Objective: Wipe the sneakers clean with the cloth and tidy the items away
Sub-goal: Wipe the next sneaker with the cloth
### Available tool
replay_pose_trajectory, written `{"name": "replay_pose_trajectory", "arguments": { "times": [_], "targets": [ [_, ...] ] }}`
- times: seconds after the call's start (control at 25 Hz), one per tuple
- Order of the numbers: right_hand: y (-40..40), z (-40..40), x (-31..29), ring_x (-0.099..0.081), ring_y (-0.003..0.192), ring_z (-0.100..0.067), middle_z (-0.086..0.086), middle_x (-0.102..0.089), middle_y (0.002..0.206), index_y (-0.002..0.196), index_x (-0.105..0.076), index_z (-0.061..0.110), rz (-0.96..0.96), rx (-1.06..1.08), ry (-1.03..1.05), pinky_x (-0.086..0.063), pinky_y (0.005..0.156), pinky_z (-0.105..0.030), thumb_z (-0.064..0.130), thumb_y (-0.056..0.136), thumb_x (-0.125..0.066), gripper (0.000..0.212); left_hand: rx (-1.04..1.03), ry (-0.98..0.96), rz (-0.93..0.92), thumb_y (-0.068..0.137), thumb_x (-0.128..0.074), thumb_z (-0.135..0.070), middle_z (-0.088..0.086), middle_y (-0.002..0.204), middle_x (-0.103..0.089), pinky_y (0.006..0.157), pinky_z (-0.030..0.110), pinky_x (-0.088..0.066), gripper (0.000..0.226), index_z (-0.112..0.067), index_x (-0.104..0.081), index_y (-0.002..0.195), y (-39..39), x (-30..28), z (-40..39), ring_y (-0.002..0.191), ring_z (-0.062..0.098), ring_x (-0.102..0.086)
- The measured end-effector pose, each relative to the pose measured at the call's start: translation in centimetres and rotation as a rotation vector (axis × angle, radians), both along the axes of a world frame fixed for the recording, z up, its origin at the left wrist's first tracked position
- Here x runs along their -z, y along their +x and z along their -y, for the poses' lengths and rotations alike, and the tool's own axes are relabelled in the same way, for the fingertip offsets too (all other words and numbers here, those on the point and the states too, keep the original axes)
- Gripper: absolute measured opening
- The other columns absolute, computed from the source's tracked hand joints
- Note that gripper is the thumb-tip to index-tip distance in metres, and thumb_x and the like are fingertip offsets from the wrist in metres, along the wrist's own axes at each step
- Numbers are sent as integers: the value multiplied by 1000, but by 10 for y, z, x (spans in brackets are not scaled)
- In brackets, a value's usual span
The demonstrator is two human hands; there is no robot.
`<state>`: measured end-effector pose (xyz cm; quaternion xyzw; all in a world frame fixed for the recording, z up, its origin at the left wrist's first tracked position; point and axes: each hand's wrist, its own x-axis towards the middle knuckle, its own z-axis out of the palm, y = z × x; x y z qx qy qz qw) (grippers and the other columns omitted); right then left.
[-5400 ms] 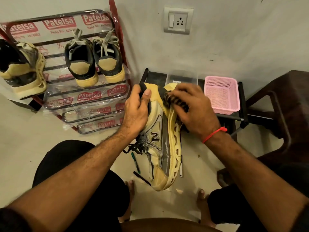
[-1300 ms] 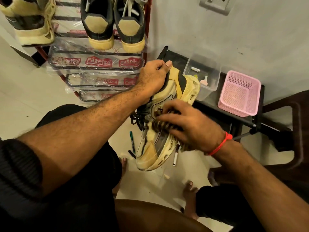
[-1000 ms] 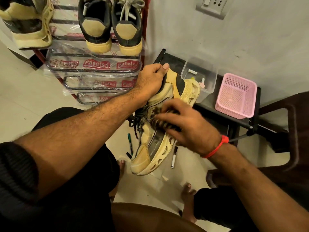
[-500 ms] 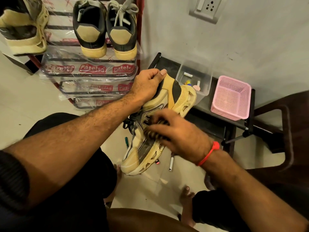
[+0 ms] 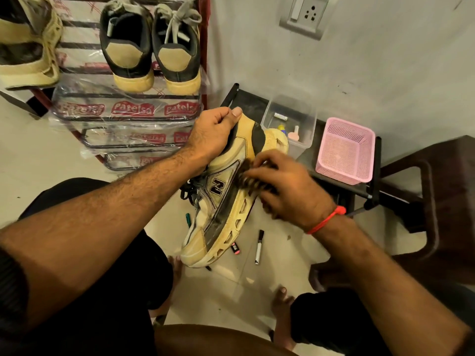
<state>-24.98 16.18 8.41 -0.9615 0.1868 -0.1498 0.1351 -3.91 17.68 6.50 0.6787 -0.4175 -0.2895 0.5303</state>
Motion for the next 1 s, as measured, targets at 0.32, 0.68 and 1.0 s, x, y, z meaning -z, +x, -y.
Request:
{"name": "replay_pose_trajectory", "arguments": {
  "times": [0.32, 0.68, 1.0],
  "targets": [
    [-14, 40, -17, -54, 112, -30, -17, -55, 121, 117, -68, 5, 205, 314, 7, -53, 96, -43, 10, 86, -70, 31, 67, -19, -11, 104, -51, -40, 11, 78, -53, 70, 35, -41, 53, 12, -59, 93, -3, -5, -5, 71, 20, -48],
    [6, -18, -2, -45, 119, -17, -7, -48, 129, 119, -67, 20, 52, 130, 285, -40, 101, -19, 28, 88, -70, 33, -118, 35, -105, 96, -52, -52, 4, 75, -54, 72, 40, -44, 48, -7, -63, 85, 10, -9, -1, 73, 19, -50],
    [2, 4, -1, -56, 118, -18, -5, -57, 128, 116, -68, 28, 373, 591, 818, -51, 101, -42, 32, 85, -73, 32, -58, -50, -154, 103, -53, -42, 7, 82, -61, 69, 40, -49, 43, -1, -65, 96, -2, -19, -3, 76, 20, -56]
  ]
}}
